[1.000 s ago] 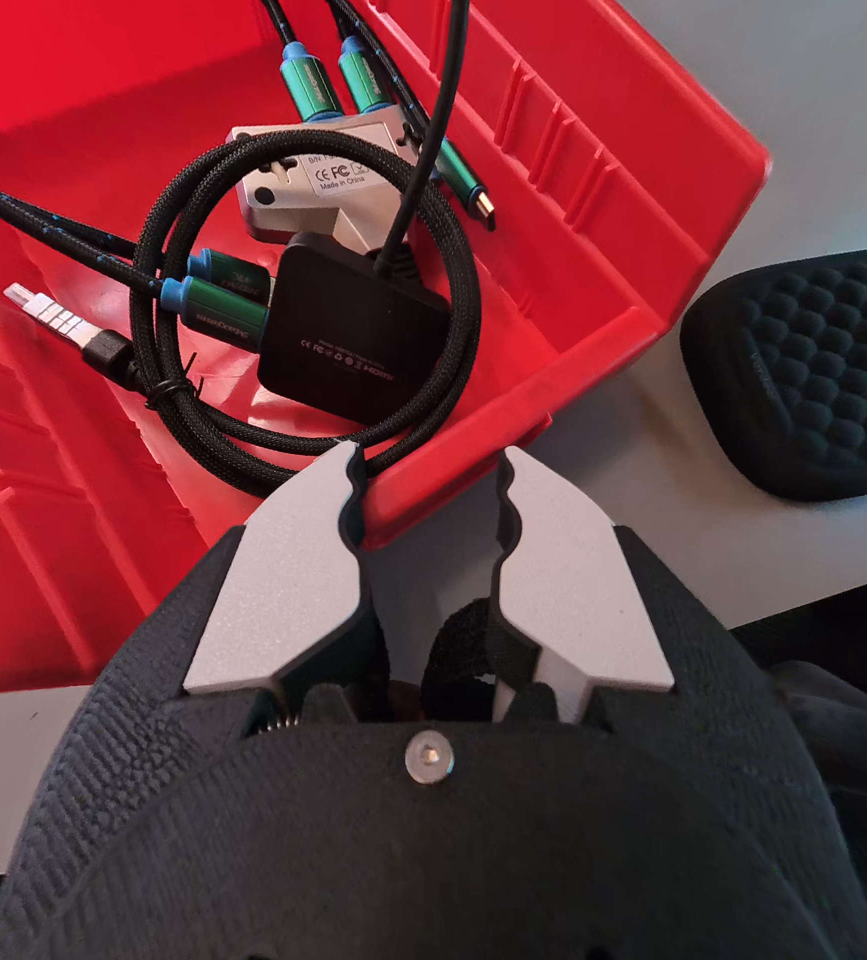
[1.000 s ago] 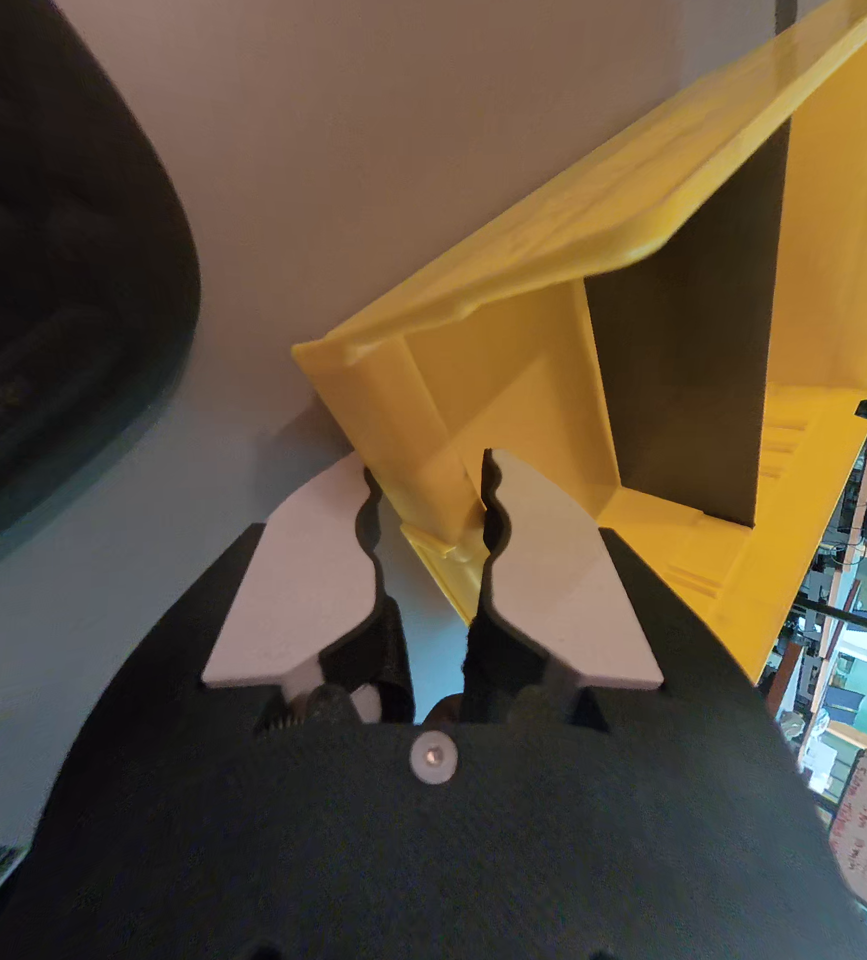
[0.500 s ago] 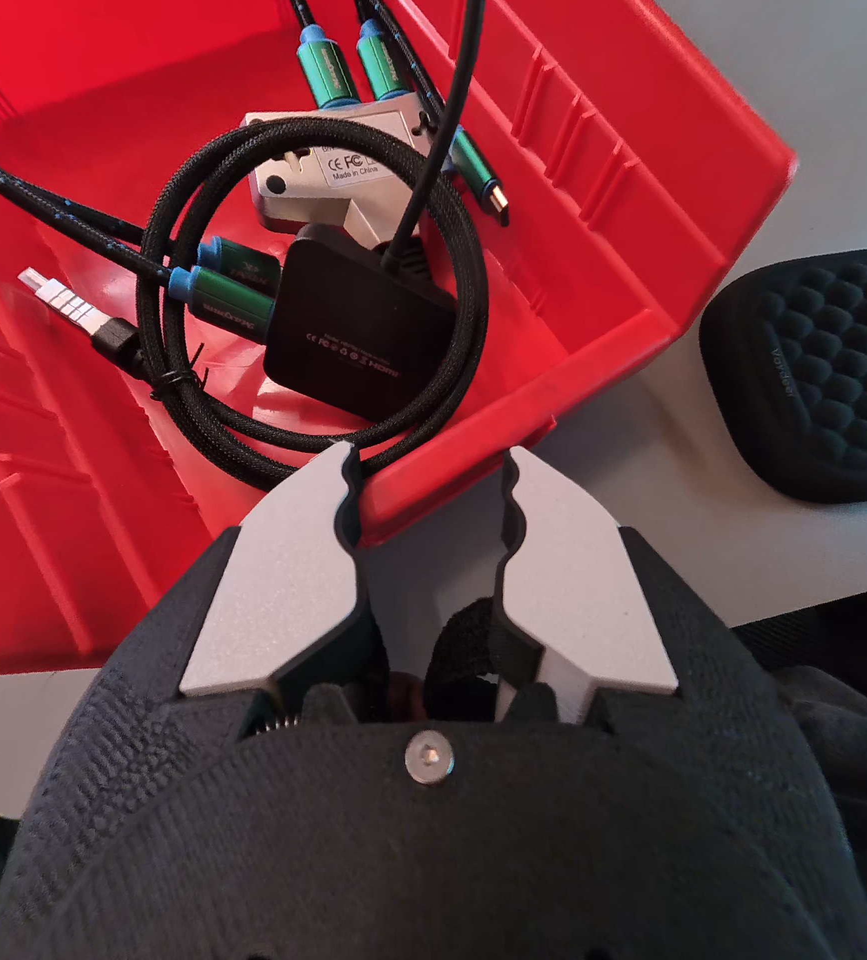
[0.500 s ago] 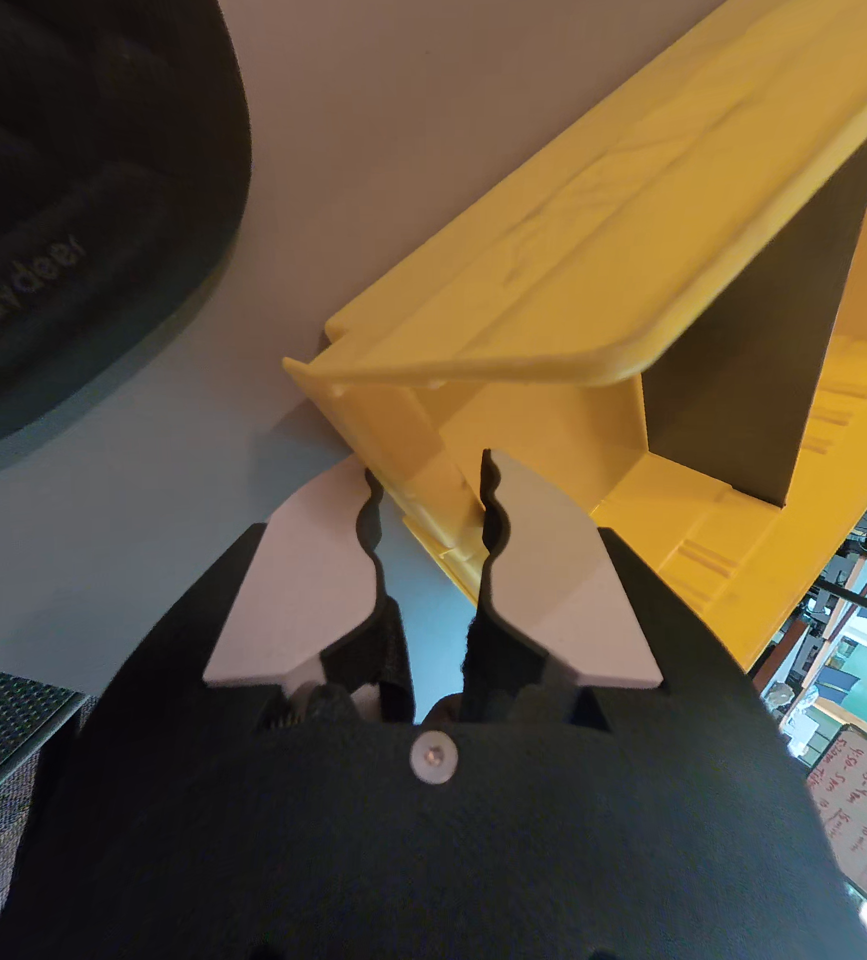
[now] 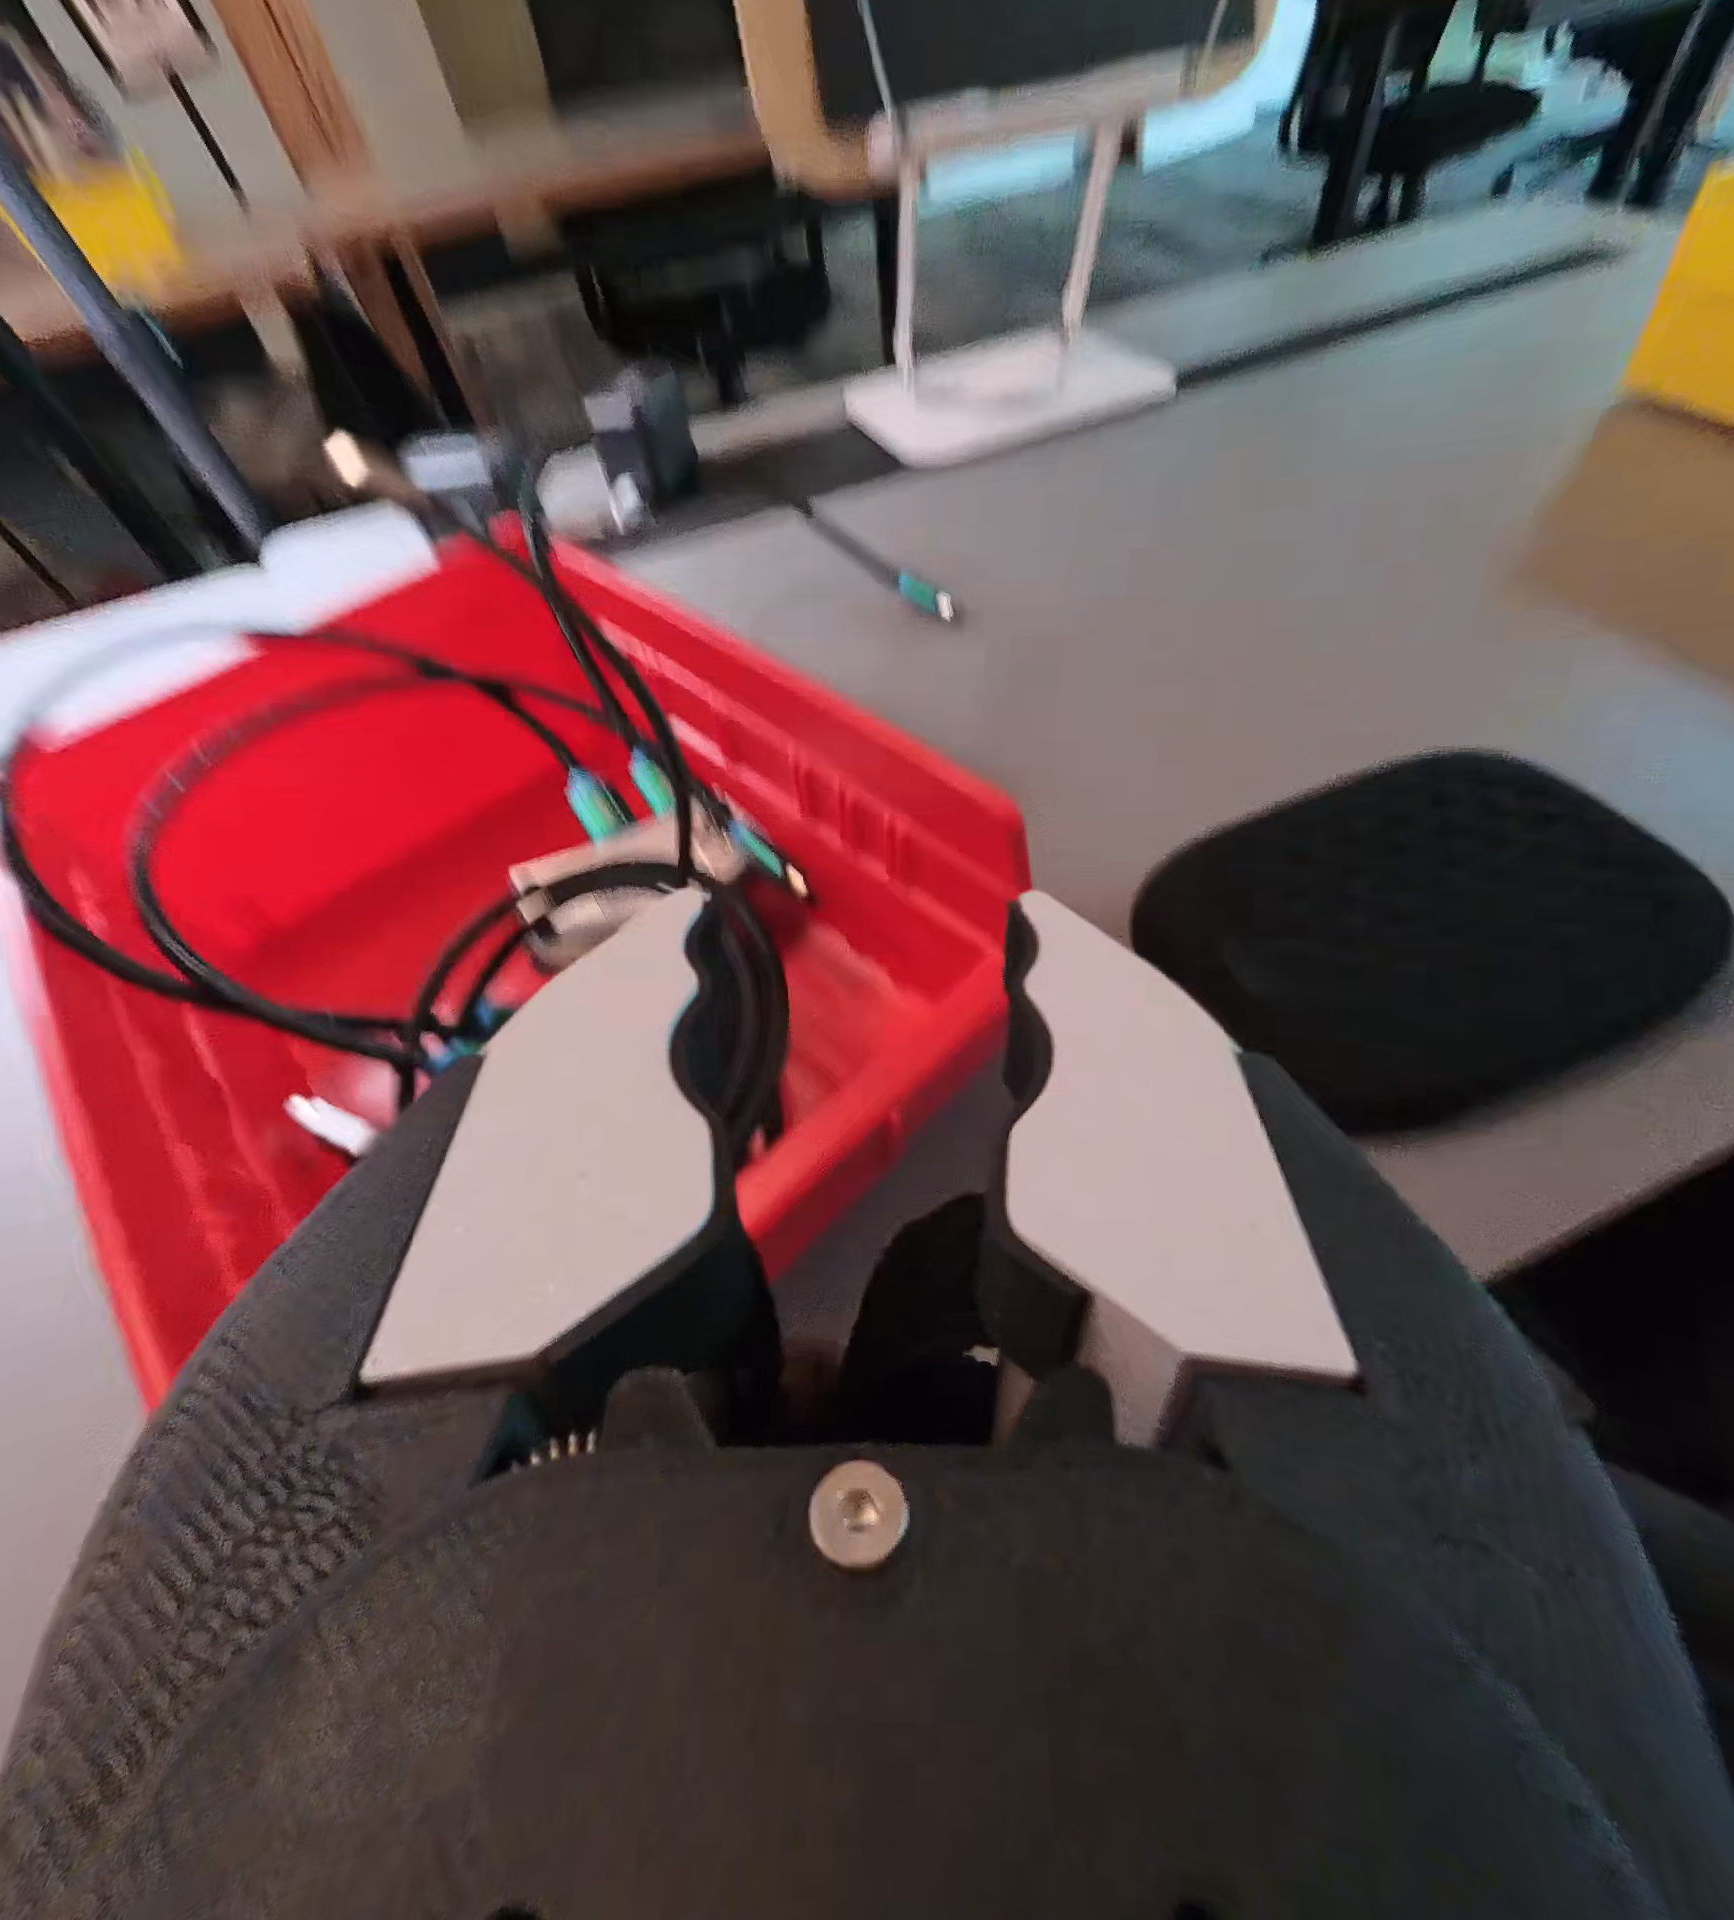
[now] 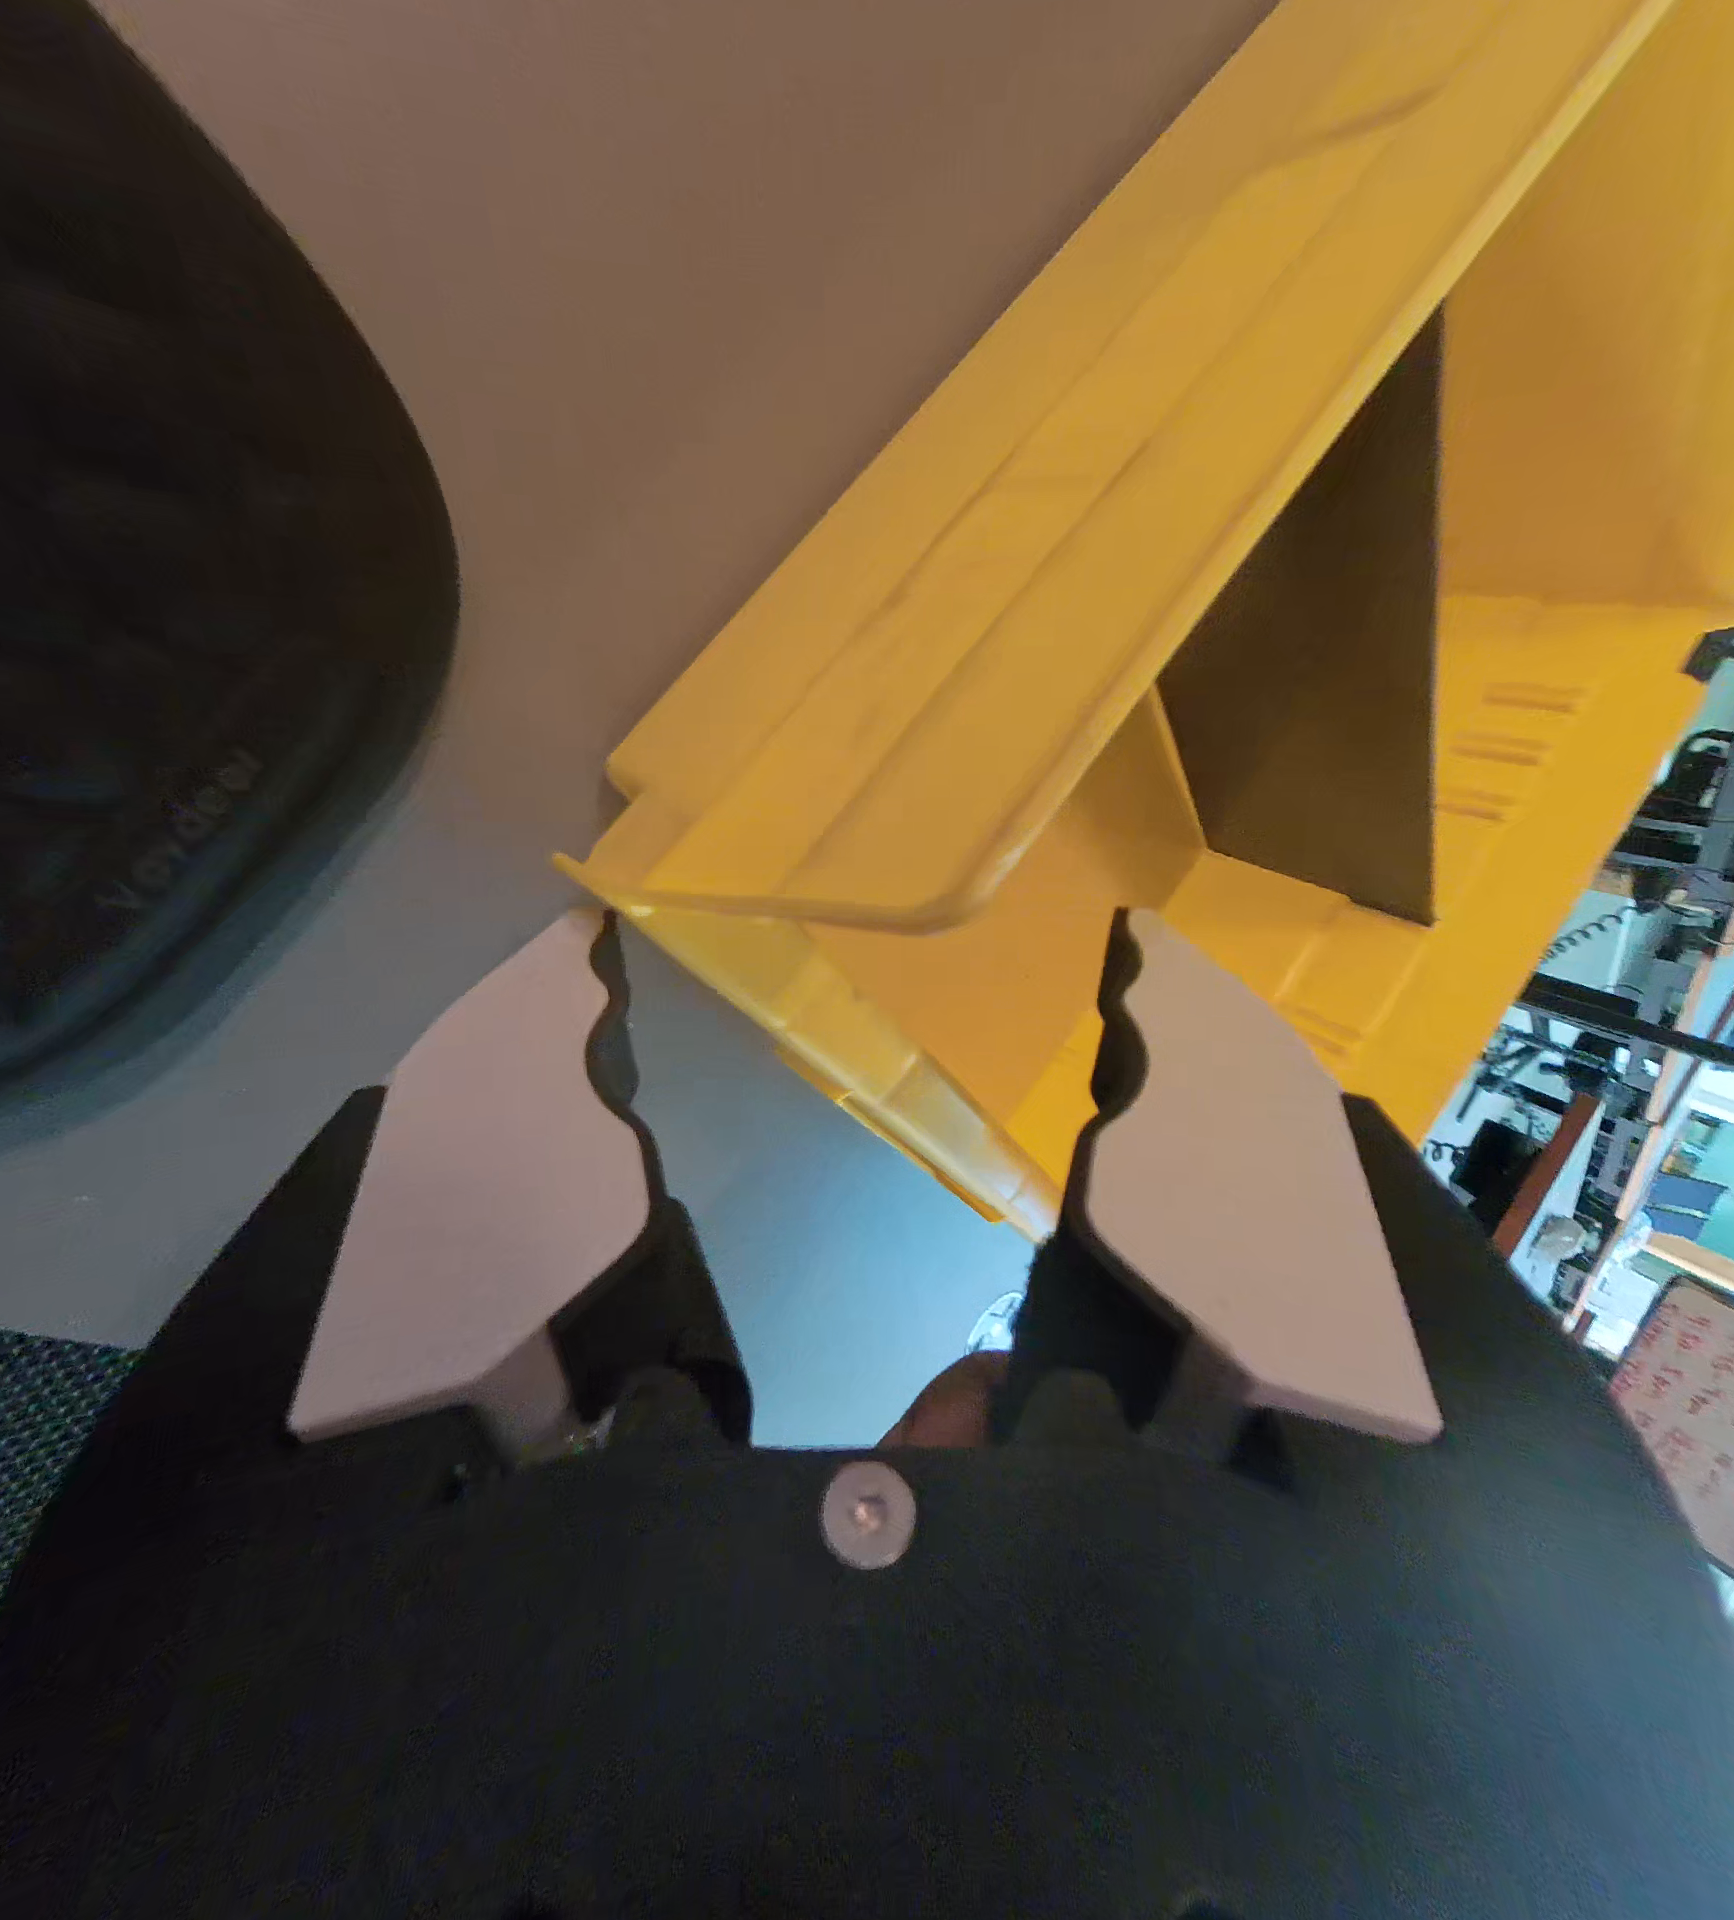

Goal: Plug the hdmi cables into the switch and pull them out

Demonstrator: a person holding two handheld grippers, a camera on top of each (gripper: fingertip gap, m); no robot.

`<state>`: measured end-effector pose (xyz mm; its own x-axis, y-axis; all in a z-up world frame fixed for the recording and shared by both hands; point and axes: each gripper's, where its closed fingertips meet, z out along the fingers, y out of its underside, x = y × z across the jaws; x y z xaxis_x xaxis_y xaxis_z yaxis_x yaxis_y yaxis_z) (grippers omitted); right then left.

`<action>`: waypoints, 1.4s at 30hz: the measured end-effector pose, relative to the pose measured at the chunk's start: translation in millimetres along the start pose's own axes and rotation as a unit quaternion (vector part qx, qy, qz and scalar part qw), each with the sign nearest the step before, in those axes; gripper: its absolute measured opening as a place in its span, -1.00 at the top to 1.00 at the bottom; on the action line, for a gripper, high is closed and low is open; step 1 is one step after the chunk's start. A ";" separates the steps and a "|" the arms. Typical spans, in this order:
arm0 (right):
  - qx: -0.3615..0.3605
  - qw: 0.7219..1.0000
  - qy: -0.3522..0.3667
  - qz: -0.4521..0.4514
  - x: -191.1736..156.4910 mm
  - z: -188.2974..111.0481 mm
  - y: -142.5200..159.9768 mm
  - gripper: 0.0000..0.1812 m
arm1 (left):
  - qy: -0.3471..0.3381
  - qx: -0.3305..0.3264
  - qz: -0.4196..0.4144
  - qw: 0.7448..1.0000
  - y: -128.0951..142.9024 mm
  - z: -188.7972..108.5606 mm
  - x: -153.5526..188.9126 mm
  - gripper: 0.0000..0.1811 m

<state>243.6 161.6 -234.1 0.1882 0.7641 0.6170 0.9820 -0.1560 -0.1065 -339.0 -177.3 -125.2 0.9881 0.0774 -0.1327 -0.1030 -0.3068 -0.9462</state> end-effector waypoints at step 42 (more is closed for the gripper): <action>0.688 0.627 -0.140 0.339 19.6 -99.1 -272.1 -0.61 | -0.222 0.154 -0.064 0.961 -57.1 -7.7 -65.1 0.08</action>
<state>-21.4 157.0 -115.7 0.3749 0.9242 -0.0732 -0.2771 0.0364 -0.9602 -396.5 -172.1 -60.3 0.8564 0.5132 -0.0568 -0.0798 0.0228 -0.9965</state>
